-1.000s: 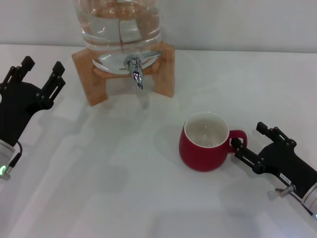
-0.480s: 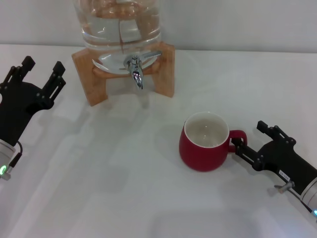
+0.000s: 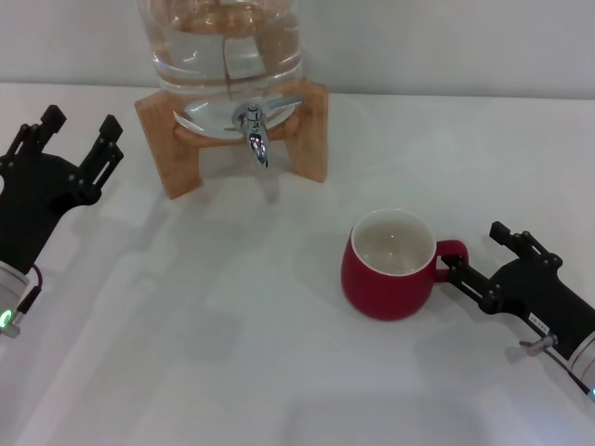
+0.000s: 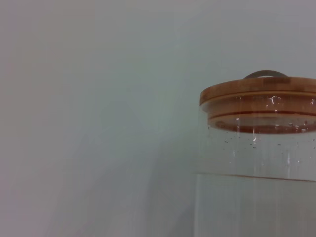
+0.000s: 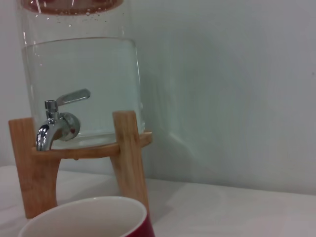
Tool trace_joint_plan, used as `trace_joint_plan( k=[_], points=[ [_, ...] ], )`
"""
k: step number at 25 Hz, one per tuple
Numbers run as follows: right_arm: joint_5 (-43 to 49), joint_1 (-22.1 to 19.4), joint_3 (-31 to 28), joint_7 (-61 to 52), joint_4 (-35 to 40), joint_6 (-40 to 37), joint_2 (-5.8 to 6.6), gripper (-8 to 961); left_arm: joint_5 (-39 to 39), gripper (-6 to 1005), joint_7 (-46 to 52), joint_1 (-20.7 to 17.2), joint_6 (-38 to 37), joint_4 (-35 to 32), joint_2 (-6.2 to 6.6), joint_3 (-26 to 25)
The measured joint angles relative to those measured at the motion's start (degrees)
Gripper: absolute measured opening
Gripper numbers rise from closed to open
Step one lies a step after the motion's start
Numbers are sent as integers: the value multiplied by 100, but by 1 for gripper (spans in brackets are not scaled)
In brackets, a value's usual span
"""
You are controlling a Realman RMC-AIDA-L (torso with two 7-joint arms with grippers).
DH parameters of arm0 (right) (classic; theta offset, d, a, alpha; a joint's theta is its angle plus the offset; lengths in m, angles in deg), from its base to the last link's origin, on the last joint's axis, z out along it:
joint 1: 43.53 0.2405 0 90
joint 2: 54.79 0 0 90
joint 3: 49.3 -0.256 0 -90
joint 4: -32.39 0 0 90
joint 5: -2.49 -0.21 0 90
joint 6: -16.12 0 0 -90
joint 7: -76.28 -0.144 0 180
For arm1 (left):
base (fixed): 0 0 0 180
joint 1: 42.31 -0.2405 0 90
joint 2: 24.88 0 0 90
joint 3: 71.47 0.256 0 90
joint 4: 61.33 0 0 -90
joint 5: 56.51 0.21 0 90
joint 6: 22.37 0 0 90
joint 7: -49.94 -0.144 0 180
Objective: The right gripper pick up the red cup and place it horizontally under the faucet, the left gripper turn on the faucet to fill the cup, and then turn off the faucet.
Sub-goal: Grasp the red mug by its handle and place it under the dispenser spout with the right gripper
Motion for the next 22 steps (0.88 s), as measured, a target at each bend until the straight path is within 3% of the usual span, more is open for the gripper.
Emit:
trace_joint_plan(
  k=[22],
  points=[
    [-129, 16, -2, -1, -18, 122, 0, 630, 0, 756, 10, -16, 0, 0, -9, 18]
  ],
)
